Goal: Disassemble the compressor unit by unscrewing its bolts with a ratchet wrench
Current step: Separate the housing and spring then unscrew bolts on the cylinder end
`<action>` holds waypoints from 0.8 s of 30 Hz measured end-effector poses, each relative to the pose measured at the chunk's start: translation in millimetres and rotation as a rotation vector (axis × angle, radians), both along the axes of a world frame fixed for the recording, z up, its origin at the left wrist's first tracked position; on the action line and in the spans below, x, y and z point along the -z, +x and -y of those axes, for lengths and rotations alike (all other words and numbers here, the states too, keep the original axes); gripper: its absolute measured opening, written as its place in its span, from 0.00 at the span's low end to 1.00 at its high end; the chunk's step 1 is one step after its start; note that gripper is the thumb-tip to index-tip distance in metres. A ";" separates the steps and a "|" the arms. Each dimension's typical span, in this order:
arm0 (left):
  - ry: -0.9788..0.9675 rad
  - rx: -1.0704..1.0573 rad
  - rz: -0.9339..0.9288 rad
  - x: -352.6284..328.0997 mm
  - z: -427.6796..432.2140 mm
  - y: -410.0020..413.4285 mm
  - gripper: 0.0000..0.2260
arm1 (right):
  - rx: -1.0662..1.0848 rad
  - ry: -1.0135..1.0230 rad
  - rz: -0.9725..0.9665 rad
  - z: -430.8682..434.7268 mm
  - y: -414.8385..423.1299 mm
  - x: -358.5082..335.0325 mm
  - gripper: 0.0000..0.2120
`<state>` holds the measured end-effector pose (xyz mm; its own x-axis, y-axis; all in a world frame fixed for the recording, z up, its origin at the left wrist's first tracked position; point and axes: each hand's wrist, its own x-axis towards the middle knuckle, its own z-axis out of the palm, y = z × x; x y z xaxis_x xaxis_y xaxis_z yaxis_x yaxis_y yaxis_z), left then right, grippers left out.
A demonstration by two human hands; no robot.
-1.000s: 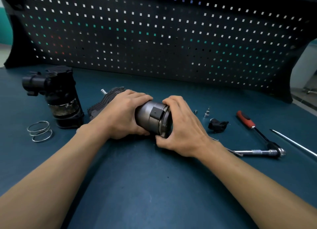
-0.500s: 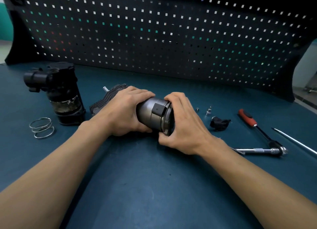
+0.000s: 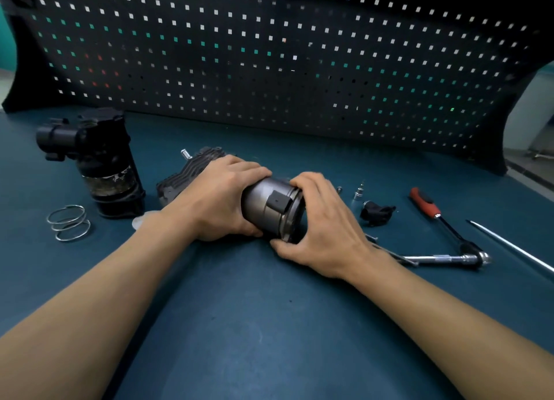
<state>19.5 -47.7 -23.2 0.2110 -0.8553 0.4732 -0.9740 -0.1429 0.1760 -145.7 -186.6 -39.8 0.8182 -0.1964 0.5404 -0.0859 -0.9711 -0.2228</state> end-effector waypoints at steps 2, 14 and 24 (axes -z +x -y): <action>0.006 -0.006 0.017 -1.2 1.5 -2.7 0.41 | -0.009 0.077 0.005 4.0 -2.8 1.5 0.43; -0.031 0.005 -0.053 -7.0 4.9 1.5 0.42 | -0.134 0.040 -0.144 22.9 5.1 -12.8 0.52; -0.408 0.077 -0.408 -21.4 -9.5 4.7 0.42 | -0.242 -0.344 -0.287 -9.8 41.4 -133.6 0.51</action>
<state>24.2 -38.2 -1.8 0.3895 -0.6407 0.6616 -0.8209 0.0842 0.5648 -104.3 -176.8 93.8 0.9433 0.1670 0.2869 0.1398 -0.9837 0.1128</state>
